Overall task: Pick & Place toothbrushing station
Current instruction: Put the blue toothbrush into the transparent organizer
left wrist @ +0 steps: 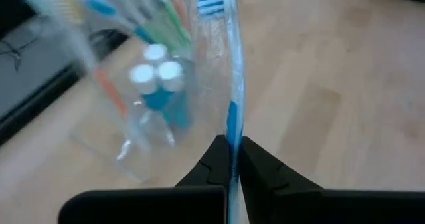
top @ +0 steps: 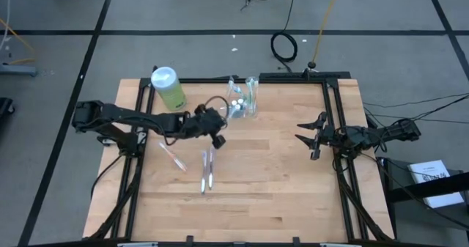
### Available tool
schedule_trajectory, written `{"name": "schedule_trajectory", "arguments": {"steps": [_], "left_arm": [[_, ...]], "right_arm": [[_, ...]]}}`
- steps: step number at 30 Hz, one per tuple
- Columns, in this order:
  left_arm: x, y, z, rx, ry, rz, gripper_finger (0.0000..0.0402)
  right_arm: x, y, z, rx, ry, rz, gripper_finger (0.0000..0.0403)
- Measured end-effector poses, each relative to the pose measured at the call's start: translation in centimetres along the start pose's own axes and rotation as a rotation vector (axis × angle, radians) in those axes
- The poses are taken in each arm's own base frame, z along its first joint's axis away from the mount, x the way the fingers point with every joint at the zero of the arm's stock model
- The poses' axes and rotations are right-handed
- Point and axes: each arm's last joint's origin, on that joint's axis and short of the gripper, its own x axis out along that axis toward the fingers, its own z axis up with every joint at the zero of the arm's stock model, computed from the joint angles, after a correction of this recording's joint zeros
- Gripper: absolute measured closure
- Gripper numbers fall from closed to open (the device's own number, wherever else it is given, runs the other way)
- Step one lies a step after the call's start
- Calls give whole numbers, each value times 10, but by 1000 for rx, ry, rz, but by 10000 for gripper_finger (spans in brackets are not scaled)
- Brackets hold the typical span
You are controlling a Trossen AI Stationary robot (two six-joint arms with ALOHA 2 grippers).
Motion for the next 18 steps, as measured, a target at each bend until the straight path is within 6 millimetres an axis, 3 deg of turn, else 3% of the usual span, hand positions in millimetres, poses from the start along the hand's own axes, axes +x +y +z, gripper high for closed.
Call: {"name": "schedule_trajectory", "arguments": {"steps": [13, 18], "left_arm": [[9, 44, -9, -11, -469, -23, 396], [5, 59, -6, -2, -602, 65, 391]], "right_arm": [[1, 1, -2, -14, 24, 3, 220], [1, 1, -2, -16, 25, 3, 220]]}}
